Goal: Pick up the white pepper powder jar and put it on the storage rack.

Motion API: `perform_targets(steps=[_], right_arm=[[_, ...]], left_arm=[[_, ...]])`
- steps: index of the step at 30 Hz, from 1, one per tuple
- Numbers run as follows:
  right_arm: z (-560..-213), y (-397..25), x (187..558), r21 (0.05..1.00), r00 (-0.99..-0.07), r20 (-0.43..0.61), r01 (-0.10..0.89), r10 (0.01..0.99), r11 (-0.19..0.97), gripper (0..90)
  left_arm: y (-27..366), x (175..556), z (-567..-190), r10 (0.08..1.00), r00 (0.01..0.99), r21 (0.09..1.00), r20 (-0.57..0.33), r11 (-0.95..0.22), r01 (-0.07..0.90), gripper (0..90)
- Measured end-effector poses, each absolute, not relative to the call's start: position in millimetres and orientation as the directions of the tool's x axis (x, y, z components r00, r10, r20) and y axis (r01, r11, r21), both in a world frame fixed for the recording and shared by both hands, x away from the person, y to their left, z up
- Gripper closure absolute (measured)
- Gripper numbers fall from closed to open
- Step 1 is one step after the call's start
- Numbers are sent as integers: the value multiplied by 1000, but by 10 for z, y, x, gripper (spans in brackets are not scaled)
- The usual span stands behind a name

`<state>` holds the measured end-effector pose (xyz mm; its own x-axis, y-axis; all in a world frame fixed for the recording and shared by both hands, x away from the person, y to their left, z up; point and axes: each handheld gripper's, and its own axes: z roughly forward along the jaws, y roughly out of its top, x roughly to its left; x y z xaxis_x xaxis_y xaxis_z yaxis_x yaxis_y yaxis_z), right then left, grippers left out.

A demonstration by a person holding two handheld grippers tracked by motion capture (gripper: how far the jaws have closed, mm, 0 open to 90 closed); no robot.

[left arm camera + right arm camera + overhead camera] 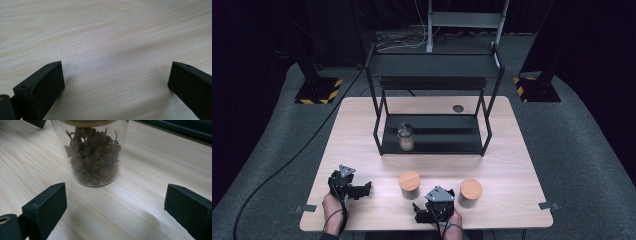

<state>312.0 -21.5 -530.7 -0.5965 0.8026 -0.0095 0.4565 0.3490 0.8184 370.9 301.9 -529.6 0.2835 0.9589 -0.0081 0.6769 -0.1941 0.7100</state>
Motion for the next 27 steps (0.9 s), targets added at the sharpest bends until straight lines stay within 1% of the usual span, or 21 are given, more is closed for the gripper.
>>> perform_targets(steps=[27], right_arm=[[-5310, -208, 3115, 819, -591, -17, 454, 806, 351, 36]], left_arm=[[3021, 3703, -5299, 960, 280, 711, -7, -191, 676, 1]])
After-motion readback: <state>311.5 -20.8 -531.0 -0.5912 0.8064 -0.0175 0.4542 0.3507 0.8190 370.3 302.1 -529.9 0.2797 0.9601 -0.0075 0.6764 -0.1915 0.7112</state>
